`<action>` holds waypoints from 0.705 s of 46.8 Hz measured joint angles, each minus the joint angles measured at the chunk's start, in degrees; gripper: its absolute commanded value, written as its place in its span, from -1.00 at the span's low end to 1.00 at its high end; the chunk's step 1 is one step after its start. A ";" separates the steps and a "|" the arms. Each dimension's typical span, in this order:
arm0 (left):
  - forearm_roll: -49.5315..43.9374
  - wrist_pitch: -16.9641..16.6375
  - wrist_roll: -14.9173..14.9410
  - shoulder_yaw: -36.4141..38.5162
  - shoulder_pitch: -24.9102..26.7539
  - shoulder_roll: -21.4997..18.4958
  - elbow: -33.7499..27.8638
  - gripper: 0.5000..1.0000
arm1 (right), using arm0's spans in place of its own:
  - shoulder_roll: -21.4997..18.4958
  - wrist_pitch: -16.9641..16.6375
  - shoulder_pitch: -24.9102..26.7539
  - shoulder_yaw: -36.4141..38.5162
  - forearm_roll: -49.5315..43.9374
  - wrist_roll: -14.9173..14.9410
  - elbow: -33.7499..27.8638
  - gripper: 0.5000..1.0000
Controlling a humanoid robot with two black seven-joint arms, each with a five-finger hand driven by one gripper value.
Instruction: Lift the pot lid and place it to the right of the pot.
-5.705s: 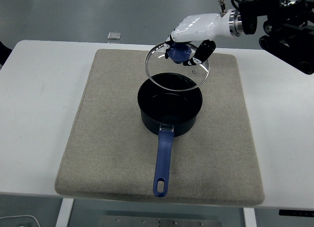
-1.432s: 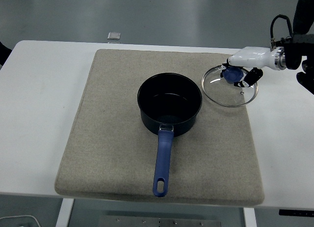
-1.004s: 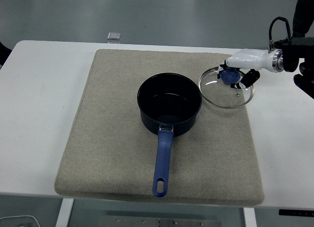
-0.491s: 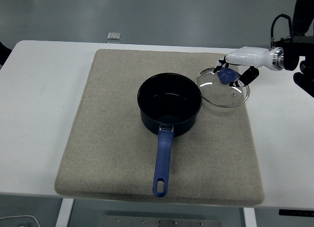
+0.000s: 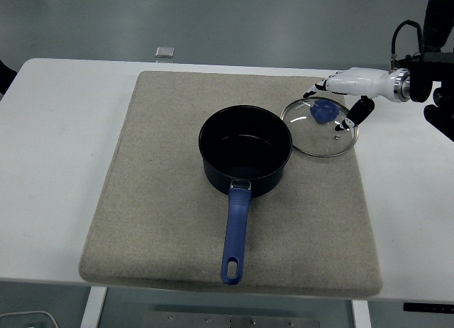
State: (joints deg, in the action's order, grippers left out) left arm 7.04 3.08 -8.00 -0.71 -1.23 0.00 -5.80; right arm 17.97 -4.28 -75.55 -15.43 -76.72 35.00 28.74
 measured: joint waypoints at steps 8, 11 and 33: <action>0.00 0.00 0.00 0.00 0.00 0.00 0.00 1.00 | 0.28 0.05 -0.60 0.50 0.00 0.00 0.00 0.61; 0.00 0.00 0.00 0.00 -0.01 0.00 0.00 1.00 | 0.64 -0.14 -1.13 0.54 0.00 0.00 0.00 0.61; 0.00 0.00 0.00 0.00 -0.01 0.00 0.00 1.00 | 1.51 -1.78 -6.50 1.87 4.01 0.00 0.32 0.61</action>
State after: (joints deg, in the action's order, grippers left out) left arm 7.04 3.08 -8.00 -0.71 -1.24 0.00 -5.80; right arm 19.48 -6.06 -82.06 -13.56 -72.72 35.00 29.07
